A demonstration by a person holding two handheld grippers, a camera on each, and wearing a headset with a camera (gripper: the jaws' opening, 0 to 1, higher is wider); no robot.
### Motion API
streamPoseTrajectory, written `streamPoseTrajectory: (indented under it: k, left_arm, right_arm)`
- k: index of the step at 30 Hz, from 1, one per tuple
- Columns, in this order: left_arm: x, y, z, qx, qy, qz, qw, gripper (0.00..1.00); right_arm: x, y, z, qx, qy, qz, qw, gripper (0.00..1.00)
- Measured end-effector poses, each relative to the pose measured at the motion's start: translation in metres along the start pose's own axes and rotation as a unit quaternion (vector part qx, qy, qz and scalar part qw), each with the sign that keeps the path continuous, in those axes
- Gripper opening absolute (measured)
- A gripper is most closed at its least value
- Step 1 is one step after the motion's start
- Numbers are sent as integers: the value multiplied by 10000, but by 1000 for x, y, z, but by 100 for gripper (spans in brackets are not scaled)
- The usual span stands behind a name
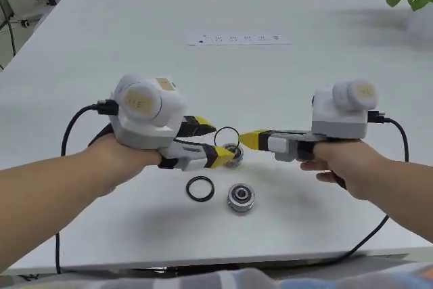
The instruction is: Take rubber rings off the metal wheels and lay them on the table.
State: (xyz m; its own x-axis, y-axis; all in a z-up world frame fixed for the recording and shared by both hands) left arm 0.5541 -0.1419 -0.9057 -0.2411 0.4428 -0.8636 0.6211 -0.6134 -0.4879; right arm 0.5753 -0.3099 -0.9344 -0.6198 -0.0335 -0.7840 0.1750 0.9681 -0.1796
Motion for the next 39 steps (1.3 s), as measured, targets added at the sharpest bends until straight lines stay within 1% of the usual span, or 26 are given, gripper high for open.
streamPoseTrajectory:
  k: [5, 10, 12, 17, 23, 27, 32, 39]
  left_arm:
    - [-1, -12, 1, 22, -74, 44, 10000, 45]
    - [-5, -24, 2, 45, -167, 171, 9997, 49]
    - [-5, -30, 3, 59, -164, 223, 9996, 50]
    - [-3, -44, 3, 57, -79, 270, 9996, 54]
    - [2, -62, 1, 15, -105, 312, 9995, 57]
    - [5, -71, 0, -40, -160, 325, 9993, 60]
    - [13, -81, -2, -130, -135, 309, 9993, 62]
    - [23, -97, -5, -245, -257, 275, 9990, 65]
  right_arm:
    - [-3, 1, -6, -91, 15, 73, 9999, 0]
    - [-4, 4, -12, -226, 11, 97, 9997, 0]
    - [-4, 6, -16, -288, 14, 100, 9995, 0]
    - [-5, 9, -23, -423, 0, 85, 9991, 0]
    - [-2, 12, -31, -568, 4, 1, 9984, 0]
    - [-1, 15, -34, -638, -12, -67, 9979, 0]
    - [2, 20, -39, -730, -59, -223, 9971, 0]
    - [8, 25, -45, -846, -101, -433, 9954, 0]
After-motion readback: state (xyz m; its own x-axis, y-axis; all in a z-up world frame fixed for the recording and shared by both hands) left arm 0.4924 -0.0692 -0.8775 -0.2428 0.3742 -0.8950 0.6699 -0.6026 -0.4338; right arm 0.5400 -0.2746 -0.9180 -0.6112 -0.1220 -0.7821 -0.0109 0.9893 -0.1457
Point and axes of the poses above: the centre of the closed fingertips' face, and the gripper's own axes: y roughly forward along the fingers, z roughly to its right, x roughly out of its underside, the point moved 9 cm from there along -y, roughly backward along the fingers, and after that the axes turned 14 degrees about -x, right-handed, at the moved point
